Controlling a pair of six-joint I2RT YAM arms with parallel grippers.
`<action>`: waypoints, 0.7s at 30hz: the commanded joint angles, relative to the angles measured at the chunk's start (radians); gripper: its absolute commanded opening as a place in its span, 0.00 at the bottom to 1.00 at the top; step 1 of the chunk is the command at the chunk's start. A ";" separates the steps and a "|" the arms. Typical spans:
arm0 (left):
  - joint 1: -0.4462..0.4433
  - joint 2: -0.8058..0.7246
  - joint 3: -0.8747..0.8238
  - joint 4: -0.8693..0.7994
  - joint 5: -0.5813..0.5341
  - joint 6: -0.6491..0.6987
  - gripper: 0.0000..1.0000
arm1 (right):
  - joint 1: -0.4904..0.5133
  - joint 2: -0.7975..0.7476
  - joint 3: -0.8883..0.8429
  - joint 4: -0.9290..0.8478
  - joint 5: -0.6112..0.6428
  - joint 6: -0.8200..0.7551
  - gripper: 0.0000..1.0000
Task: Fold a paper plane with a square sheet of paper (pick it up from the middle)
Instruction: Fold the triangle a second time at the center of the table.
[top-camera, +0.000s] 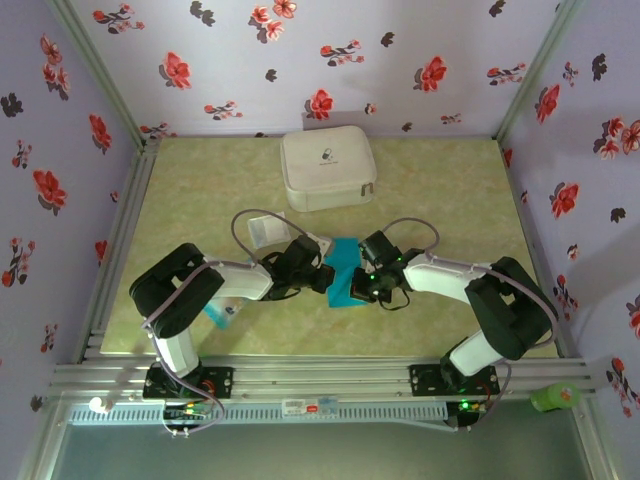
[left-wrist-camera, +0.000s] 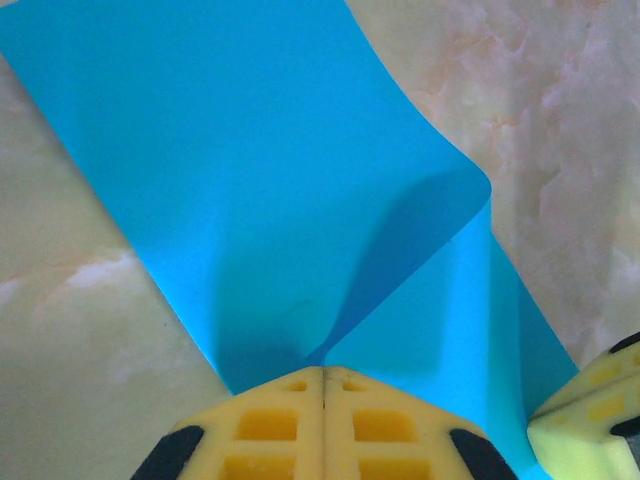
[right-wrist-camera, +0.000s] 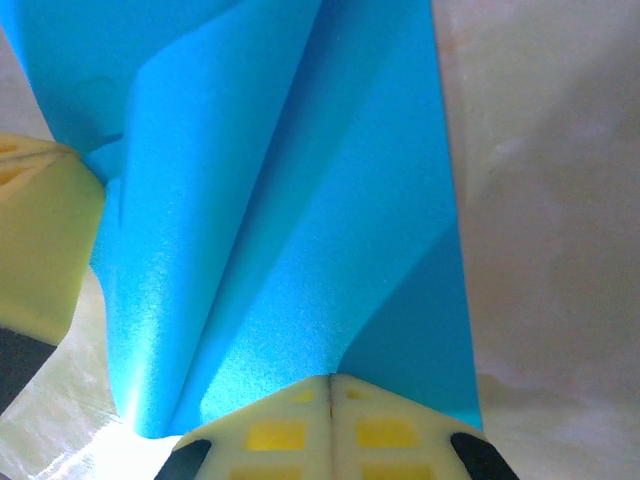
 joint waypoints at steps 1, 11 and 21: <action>0.005 0.001 0.002 0.019 -0.011 0.003 0.04 | -0.006 0.018 -0.030 -0.033 0.041 0.014 0.04; 0.005 0.017 0.034 -0.012 -0.010 0.028 0.04 | -0.006 0.023 -0.026 -0.041 0.041 0.012 0.04; 0.005 0.040 0.038 -0.028 -0.011 0.034 0.04 | -0.006 0.024 -0.021 -0.048 0.043 0.010 0.04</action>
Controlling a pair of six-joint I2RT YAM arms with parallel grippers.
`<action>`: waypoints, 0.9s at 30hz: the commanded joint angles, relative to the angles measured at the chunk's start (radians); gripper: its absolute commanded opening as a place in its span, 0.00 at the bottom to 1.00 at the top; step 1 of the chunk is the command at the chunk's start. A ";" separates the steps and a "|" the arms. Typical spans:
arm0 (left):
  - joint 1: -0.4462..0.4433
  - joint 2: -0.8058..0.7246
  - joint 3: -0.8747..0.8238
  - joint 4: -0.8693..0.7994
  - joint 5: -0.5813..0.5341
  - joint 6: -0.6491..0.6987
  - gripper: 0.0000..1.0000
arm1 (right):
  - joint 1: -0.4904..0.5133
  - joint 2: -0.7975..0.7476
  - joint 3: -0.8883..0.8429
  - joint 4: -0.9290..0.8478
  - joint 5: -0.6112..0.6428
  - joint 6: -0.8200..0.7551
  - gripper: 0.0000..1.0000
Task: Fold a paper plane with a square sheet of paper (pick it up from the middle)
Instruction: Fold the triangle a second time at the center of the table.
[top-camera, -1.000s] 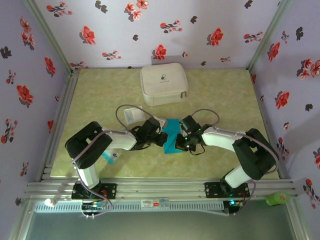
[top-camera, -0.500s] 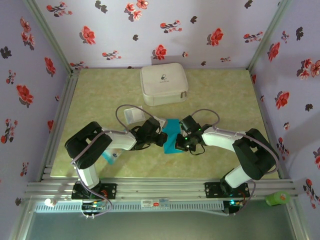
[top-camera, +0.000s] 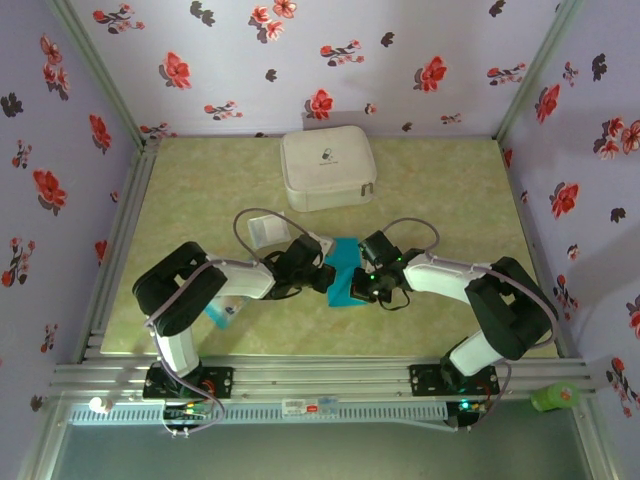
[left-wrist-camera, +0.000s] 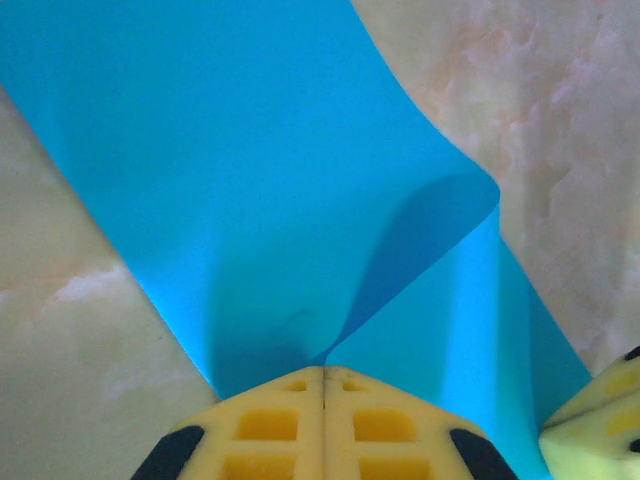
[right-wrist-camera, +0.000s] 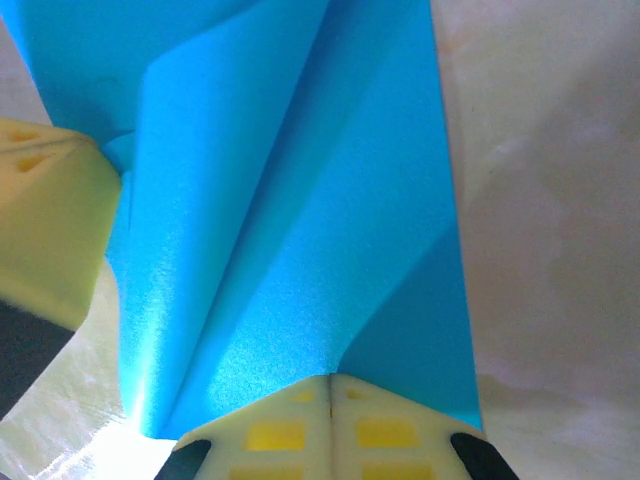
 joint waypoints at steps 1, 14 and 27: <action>0.004 0.018 0.018 -0.020 -0.010 0.020 0.04 | -0.006 0.023 -0.019 -0.048 0.044 0.010 0.04; 0.004 -0.001 -0.012 0.002 -0.023 -0.006 0.01 | -0.017 -0.075 -0.057 0.128 0.012 0.122 0.04; 0.005 -0.002 -0.025 0.012 -0.028 -0.013 0.00 | -0.041 -0.040 -0.172 0.625 -0.112 0.383 0.00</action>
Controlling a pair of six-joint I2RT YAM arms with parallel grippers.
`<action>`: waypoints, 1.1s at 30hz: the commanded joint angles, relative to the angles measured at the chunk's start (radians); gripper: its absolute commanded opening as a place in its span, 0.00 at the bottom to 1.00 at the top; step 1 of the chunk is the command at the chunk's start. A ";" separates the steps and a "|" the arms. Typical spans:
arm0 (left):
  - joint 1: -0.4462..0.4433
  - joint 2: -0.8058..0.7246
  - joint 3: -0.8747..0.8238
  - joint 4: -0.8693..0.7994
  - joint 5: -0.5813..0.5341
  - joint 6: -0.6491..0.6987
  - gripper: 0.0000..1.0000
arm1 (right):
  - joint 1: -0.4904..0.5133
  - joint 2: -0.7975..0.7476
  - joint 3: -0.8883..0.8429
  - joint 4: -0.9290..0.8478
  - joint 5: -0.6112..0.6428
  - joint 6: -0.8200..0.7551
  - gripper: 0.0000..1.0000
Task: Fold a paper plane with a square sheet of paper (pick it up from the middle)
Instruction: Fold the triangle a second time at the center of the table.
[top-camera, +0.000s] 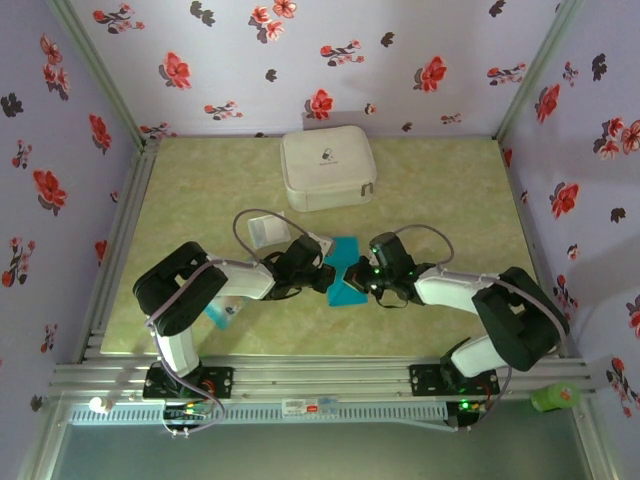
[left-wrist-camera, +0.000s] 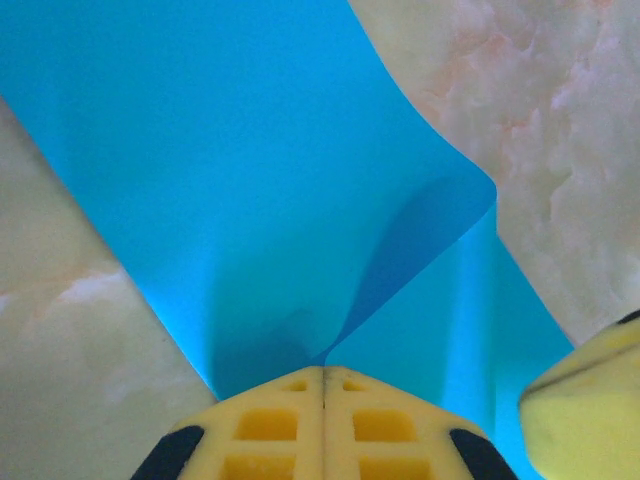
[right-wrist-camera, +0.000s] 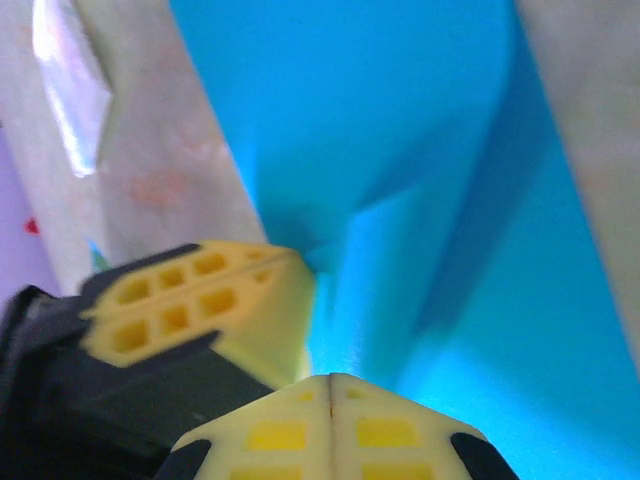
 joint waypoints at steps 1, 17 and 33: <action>0.005 -0.003 -0.017 -0.007 -0.021 -0.007 0.00 | -0.006 0.031 -0.012 0.146 -0.036 0.079 0.00; 0.005 -0.004 -0.015 -0.013 -0.021 -0.003 0.00 | -0.018 0.107 -0.067 0.192 -0.038 0.087 0.00; 0.004 0.004 -0.008 -0.025 -0.020 0.004 0.00 | -0.061 -0.015 -0.017 0.005 0.009 0.014 0.00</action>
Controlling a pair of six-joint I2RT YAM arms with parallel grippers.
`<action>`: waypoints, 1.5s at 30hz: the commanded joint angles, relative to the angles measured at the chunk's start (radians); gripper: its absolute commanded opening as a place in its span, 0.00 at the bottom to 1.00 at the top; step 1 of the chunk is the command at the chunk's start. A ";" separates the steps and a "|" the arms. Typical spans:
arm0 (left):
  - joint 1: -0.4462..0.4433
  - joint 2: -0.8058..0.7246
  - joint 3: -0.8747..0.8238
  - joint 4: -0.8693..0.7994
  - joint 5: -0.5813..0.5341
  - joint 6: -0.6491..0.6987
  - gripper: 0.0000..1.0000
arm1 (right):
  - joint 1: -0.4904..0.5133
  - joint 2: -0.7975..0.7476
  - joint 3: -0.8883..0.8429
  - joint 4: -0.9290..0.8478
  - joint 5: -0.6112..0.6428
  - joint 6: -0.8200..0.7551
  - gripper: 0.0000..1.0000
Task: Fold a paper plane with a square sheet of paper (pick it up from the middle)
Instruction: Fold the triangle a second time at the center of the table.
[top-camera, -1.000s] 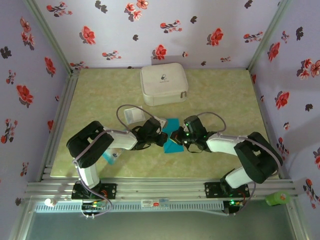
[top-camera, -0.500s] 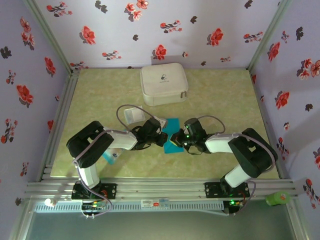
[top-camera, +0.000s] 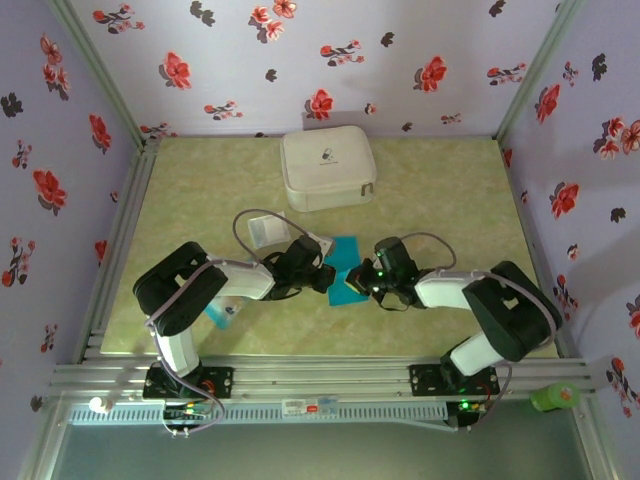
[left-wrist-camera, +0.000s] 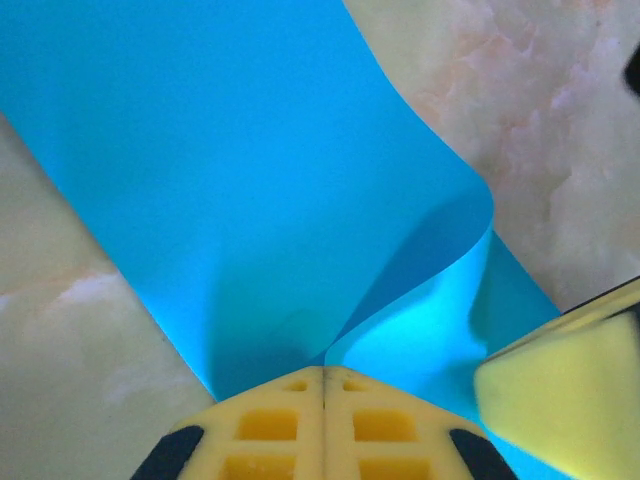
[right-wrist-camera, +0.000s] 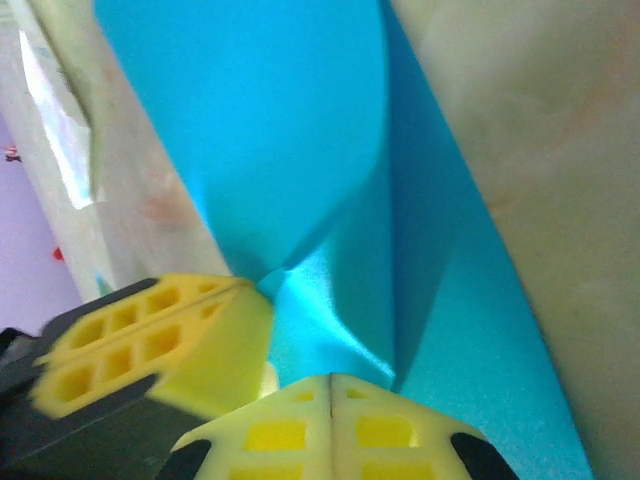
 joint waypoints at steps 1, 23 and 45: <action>0.004 0.006 -0.005 -0.028 -0.021 0.006 0.00 | -0.033 -0.038 0.044 -0.085 0.025 -0.048 0.00; 0.005 0.002 0.004 -0.075 -0.020 0.046 0.00 | -0.084 0.005 0.084 -0.154 0.023 -0.098 0.00; 0.005 0.004 0.009 -0.103 -0.017 0.061 0.00 | -0.191 0.123 0.031 0.053 -0.070 -0.037 0.01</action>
